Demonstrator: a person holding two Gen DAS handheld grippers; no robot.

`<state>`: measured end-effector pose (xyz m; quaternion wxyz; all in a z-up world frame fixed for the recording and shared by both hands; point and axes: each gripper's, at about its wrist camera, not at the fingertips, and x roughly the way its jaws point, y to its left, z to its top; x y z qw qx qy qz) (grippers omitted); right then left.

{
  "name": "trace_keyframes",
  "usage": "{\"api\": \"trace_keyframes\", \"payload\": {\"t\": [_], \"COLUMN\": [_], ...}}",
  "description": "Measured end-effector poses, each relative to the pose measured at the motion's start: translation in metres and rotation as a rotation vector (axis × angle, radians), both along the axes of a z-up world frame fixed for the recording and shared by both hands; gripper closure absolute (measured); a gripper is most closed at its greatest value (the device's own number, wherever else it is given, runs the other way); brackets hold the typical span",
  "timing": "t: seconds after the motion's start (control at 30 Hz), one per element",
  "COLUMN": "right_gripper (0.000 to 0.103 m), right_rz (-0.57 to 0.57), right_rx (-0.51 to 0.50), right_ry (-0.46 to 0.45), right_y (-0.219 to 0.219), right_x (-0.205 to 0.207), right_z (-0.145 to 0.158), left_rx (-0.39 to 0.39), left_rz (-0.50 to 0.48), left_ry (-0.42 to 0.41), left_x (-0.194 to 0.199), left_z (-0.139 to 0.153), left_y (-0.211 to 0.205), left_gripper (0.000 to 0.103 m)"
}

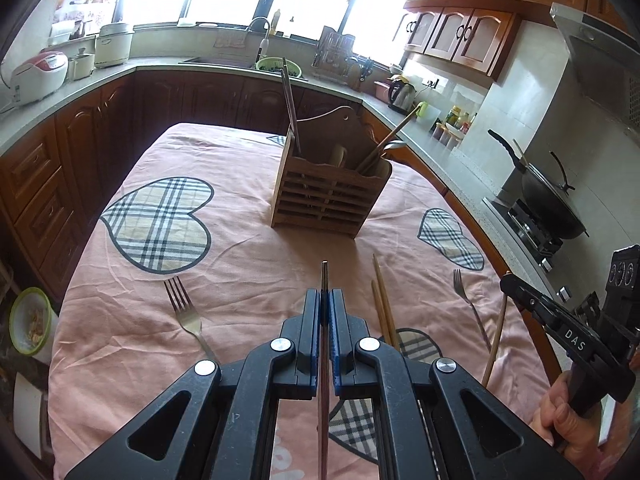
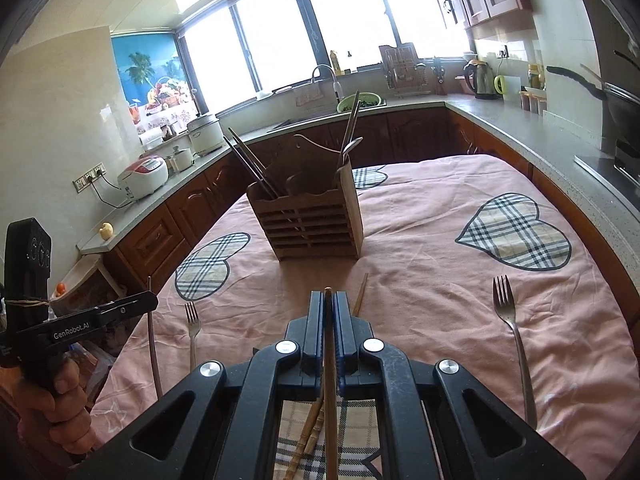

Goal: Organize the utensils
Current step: 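Lift both chopsticks and carry them over the wooden holder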

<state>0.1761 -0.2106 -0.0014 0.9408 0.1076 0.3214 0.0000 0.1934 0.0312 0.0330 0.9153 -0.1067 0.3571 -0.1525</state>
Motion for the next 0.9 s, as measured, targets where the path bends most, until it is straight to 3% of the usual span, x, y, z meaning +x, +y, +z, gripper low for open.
{"api": "trace_keyframes", "payload": {"t": [0.47, 0.9], "right_gripper": [0.099, 0.099], "right_rz": [-0.007, 0.003], "right_rx": [-0.016, -0.012], "right_ry": [-0.096, -0.149], "right_y": [0.002, 0.002], "right_x": [-0.014, -0.011], "right_z": [0.034, 0.047], "left_rx": [-0.030, -0.044], "left_rz": [0.024, 0.035], "left_ry": [-0.079, -0.119], "left_x": [-0.024, -0.021], "left_z": [0.024, 0.034], "left_y": [0.018, 0.024], "left_gripper": [0.100, 0.100]}}
